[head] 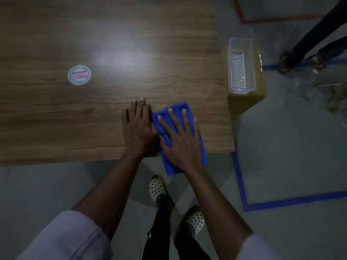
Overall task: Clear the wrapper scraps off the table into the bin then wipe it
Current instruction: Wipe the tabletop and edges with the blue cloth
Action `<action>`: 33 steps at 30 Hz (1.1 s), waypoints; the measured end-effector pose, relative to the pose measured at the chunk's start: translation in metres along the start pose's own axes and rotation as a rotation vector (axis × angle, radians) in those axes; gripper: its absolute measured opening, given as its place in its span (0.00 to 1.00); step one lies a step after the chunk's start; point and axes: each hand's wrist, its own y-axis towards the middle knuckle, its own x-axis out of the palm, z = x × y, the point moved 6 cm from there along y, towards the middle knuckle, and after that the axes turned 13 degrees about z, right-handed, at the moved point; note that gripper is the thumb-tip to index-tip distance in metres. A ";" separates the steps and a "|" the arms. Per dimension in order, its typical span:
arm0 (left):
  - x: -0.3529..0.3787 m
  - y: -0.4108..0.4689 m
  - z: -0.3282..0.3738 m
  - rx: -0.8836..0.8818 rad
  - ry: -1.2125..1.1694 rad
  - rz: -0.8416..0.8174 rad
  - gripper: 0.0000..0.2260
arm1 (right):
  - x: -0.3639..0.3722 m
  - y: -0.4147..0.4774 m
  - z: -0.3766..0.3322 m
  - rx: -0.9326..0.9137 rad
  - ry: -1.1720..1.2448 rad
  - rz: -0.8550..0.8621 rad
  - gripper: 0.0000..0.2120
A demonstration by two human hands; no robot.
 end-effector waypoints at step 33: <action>0.066 0.120 0.005 -0.001 -0.022 -0.068 0.31 | -0.001 0.177 0.133 0.428 -0.062 0.086 0.33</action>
